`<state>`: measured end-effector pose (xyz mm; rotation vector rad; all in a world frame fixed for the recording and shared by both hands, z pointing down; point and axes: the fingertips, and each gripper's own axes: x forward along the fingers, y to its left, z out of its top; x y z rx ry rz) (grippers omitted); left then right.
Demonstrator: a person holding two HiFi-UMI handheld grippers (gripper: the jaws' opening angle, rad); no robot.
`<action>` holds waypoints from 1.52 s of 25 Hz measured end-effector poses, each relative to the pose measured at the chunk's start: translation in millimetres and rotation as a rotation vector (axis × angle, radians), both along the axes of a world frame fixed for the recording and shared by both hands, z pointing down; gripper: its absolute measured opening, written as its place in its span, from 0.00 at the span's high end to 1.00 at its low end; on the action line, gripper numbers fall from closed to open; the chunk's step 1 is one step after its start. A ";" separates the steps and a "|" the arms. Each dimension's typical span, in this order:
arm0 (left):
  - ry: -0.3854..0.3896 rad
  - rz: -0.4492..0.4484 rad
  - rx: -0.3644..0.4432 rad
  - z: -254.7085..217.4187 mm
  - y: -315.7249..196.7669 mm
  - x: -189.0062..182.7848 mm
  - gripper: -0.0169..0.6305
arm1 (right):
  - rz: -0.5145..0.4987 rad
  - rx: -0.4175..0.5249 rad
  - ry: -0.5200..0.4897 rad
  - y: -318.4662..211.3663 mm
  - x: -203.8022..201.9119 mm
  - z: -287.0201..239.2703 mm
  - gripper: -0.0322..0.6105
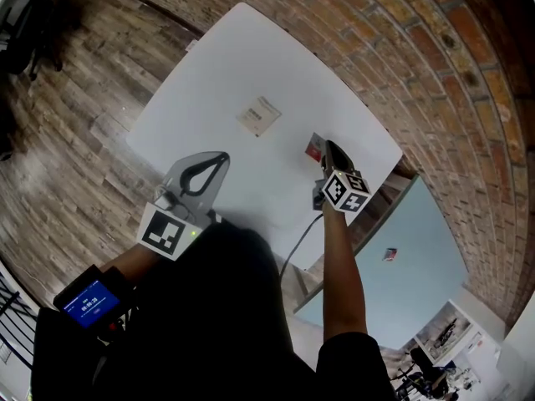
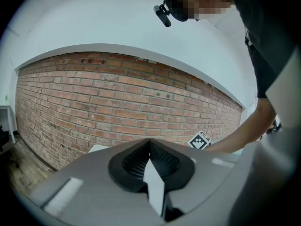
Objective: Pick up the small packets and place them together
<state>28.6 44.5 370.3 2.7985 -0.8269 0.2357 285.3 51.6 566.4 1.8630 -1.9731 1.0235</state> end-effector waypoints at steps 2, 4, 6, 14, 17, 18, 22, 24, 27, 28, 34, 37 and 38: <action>0.007 -0.002 0.001 -0.8 -8.2 -15.8 0.97 | 0.003 -0.009 -0.011 -5.7 -25.6 6.6 0.94; 0.010 -0.005 -0.003 -2.1 -11.8 -20.6 0.97 | 0.017 -0.016 -0.032 -6.3 -37.7 13.7 0.94; 0.010 -0.005 -0.003 -4.1 -12.9 -18.0 0.97 | 0.041 -0.022 -0.062 -5.2 -39.0 19.9 0.94; -0.003 -0.017 -0.015 0.9 -25.1 -44.8 0.97 | 0.196 -0.073 -0.206 -10.6 -51.1 51.0 0.94; -0.016 -0.022 -0.020 5.0 -25.9 -50.2 0.97 | 0.258 -0.099 -0.238 -5.3 -45.4 66.5 0.94; -0.019 -0.023 -0.020 5.9 -27.1 -52.9 0.97 | 0.273 -0.109 -0.242 -3.0 -45.3 71.3 0.94; -0.023 -0.020 -0.022 7.3 -28.4 -57.5 0.97 | 0.298 -0.132 -0.230 9.6 -44.2 82.6 0.93; -0.017 -0.017 -0.016 5.3 -26.0 -50.9 0.97 | 0.290 -0.144 -0.203 17.0 -36.3 84.5 0.82; -0.010 -0.005 -0.012 2.9 -23.3 -45.3 0.97 | 0.238 -0.154 -0.089 24.0 -27.2 78.7 0.75; -0.008 0.000 -0.015 2.9 -23.5 -45.9 0.97 | 0.192 -0.157 -0.017 24.3 -28.1 74.9 0.73; -0.007 0.037 -0.030 9.3 -33.6 -61.9 0.97 | -0.237 -0.214 0.328 18.3 -85.2 81.8 0.65; -0.007 0.039 -0.046 12.4 -41.7 -67.3 0.97 | -0.294 -0.263 0.336 15.8 -98.7 97.8 0.63; -0.007 0.037 -0.049 13.4 -44.2 -69.2 0.97 | -0.296 -0.276 0.328 14.8 -100.4 102.3 0.63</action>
